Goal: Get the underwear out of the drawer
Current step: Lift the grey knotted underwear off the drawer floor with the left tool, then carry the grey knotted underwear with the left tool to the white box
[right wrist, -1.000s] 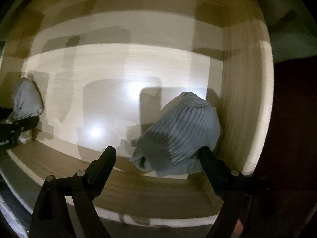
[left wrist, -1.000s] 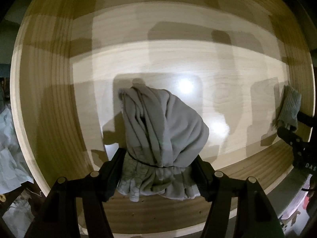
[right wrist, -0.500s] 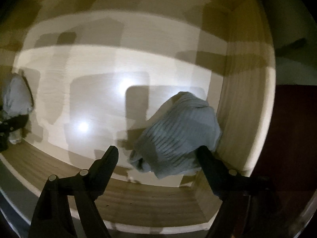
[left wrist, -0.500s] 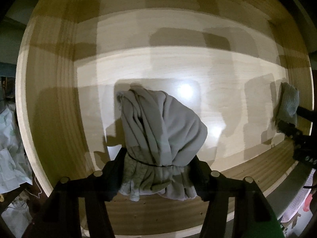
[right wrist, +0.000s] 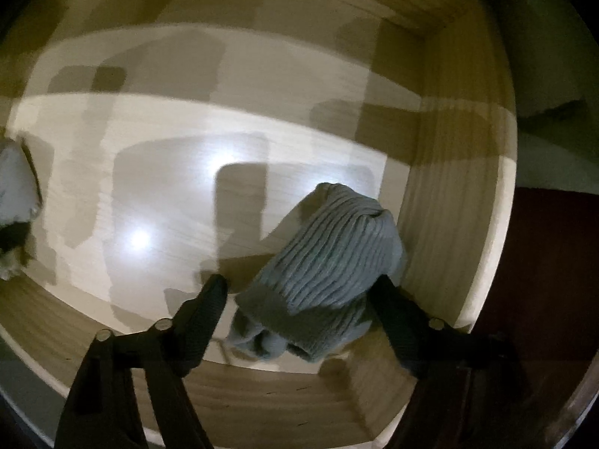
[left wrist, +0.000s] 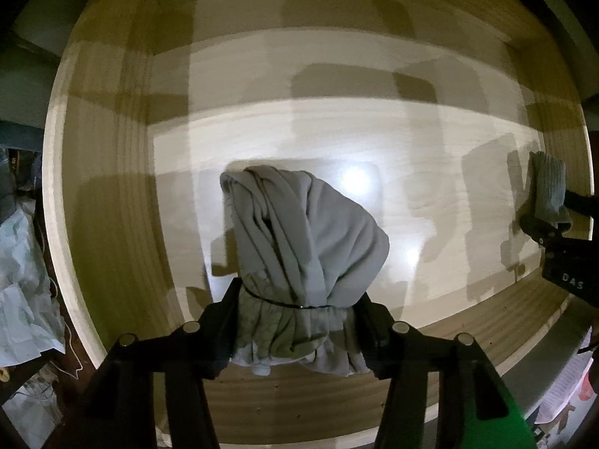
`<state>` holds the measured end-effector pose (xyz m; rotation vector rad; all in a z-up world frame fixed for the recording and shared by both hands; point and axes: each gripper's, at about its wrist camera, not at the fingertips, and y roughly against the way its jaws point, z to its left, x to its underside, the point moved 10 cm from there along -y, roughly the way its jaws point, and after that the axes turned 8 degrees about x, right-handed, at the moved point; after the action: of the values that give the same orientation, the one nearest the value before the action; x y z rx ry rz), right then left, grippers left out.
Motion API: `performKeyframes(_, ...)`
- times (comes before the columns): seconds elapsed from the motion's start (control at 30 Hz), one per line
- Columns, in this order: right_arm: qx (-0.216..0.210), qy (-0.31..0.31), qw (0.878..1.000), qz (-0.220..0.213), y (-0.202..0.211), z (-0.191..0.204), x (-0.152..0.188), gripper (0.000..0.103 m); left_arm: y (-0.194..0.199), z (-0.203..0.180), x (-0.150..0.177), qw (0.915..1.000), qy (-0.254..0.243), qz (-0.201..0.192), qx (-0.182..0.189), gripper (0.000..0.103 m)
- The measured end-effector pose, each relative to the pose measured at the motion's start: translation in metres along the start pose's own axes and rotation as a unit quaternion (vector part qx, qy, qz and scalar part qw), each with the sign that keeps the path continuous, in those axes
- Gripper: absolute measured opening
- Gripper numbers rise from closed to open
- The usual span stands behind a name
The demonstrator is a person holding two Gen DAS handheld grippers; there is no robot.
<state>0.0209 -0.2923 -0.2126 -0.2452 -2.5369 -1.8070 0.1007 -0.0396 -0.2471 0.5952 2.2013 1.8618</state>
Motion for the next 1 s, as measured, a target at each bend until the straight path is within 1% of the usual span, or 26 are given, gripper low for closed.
performKeyframes(0.03, 0.006, 0.002, 1.0, -0.002, 0.001, 0.002, 0.0, 0.07, 0.0, -0.001, 0.001, 1.0, 0.0, -0.001, -0.001, 0.055)
performKeyframes(0.1, 0.013, -0.003, 1.0, -0.006, 0.001, 0.005, 0.002, 0.061, -0.001, -0.001, 0.003, 1.0, 0.0, -0.003, -0.003, 0.055)
performKeyframes(0.13, 0.014, -0.006, 1.0, -0.006, 0.002, 0.008, 0.004, 0.059, -0.001, -0.001, 0.003, 1.0, 0.0, -0.003, -0.005, 0.055)
performKeyframes(0.2, 0.021, -0.007, 1.0, -0.009, 0.002, 0.006, 0.004, 0.048, 0.001, -0.002, 0.002, 0.9999, -0.003, -0.007, -0.011, 0.055)
performKeyframes(0.23, 0.024, -0.01, 1.0, -0.011, 0.004, 0.008, 0.004, 0.047, 0.002, -0.003, 0.002, 0.9999, -0.006, -0.01, -0.013, 0.055)
performKeyframes(0.27, 0.021, -0.014, 1.0, -0.013, 0.005, 0.007, 0.005, 0.043, 0.003, -0.004, 0.003, 0.9997, -0.007, -0.015, -0.016, 0.055)
performKeyframes(0.3, 0.021, -0.016, 1.0, -0.016, 0.004, -0.001, 0.006, 0.04, 0.005, -0.004, 0.002, 0.9997, -0.007, -0.017, -0.019, 0.054)
performKeyframes(0.33, 0.02, -0.018, 0.999, -0.019, 0.003, -0.007, 0.006, 0.039, 0.006, -0.004, 0.002, 0.9996, -0.008, -0.019, -0.022, 0.054)
performKeyframes(0.4, 0.013, -0.027, 0.999, -0.025, 0.002, -0.008, 0.01, 0.035, 0.01, -0.004, 0.003, 0.9992, -0.008, -0.025, -0.031, 0.054)
performKeyframes(0.47, 0.002, -0.036, 0.999, -0.03, 0.004, -0.009, 0.014, 0.033, 0.013, -0.006, 0.003, 0.9985, -0.012, -0.034, -0.04, 0.054)
performKeyframes(0.53, -0.023, -0.044, 0.998, -0.032, 0.007, -0.005, 0.019, 0.032, 0.016, -0.008, 0.003, 0.9975, -0.019, -0.041, -0.054, 0.054)
performKeyframes(0.6, -0.044, -0.05, 0.997, -0.036, 0.007, -0.01, 0.025, 0.03, 0.018, -0.01, 0.004, 0.9966, -0.021, -0.047, -0.065, 0.054)
performKeyframes(0.7, -0.086, -0.065, 0.993, -0.039, 0.011, -0.005, 0.031, 0.03, 0.021, -0.015, 0.007, 0.996, -0.022, -0.055, -0.067, 0.054)
performKeyframes(0.8, -0.112, -0.076, 0.99, -0.042, 0.012, -0.002, 0.038, 0.029, 0.025, -0.019, 0.013, 0.9951, -0.024, -0.064, -0.071, 0.054)
performKeyframes(0.9, -0.129, -0.085, 0.987, -0.047, 0.017, 0.001, 0.047, 0.029, 0.034, -0.023, 0.016, 0.9939, -0.026, -0.078, -0.073, 0.054)
performKeyframes(1.0, -0.136, -0.094, 0.984, -0.061, 0.015, -0.001, 0.052, 0.029, 0.053, -0.022, 0.017, 0.9903, -0.03, -0.11, -0.08, 0.054)
